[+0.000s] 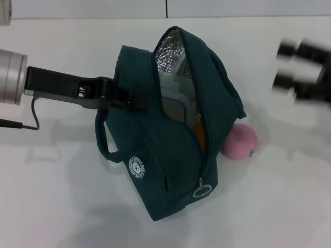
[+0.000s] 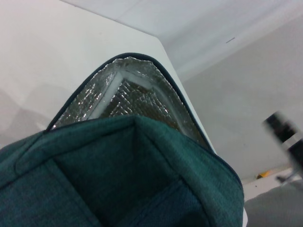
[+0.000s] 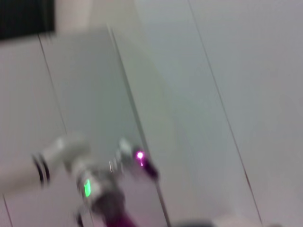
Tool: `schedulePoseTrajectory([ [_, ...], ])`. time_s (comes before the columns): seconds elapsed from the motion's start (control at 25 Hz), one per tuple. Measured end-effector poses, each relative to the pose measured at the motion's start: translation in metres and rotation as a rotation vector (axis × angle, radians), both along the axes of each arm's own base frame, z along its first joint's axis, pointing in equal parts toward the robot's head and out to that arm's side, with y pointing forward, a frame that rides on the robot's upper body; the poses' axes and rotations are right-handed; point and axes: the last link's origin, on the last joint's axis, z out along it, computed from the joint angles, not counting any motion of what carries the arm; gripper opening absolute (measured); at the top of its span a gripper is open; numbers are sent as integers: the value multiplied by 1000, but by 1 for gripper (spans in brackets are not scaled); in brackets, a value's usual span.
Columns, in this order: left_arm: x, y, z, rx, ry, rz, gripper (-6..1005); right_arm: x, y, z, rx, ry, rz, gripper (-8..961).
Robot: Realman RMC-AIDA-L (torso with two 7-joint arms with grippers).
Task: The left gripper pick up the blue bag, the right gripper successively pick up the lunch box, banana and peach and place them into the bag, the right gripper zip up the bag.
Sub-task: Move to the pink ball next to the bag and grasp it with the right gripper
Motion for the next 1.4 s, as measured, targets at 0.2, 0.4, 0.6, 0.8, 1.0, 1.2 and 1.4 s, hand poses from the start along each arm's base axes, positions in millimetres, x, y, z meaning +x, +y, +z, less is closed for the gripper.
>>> schedulePoseTrajectory([
  [0.2, -1, -1, -2, 1, -8, 8, 44, 35, -8, -30, 12, -212, -56, 867],
  [0.4, -1, -3, -4, -3, -17, 10, 44, 46, -5, -47, 29, -248, -94, 863],
  [0.6, 0, -2, -5, -2, -18, 6, 44, 48, 5, -66, 45, -302, -128, 858],
  [0.8, 2, -1, -5, -2, -19, -1, 44, 42, 16, -88, 14, -357, -131, 857],
  [1.0, 2, -1, -5, -3, -20, -1, 45, 41, 19, -102, 8, -414, -124, 858],
  [1.2, 2, -1, -6, -4, -22, 0, 45, 40, 21, -104, 14, -443, -116, 858],
  [1.4, 3, -1, -6, -4, -22, 0, 45, 43, 23, -102, 28, -455, -128, 857],
])
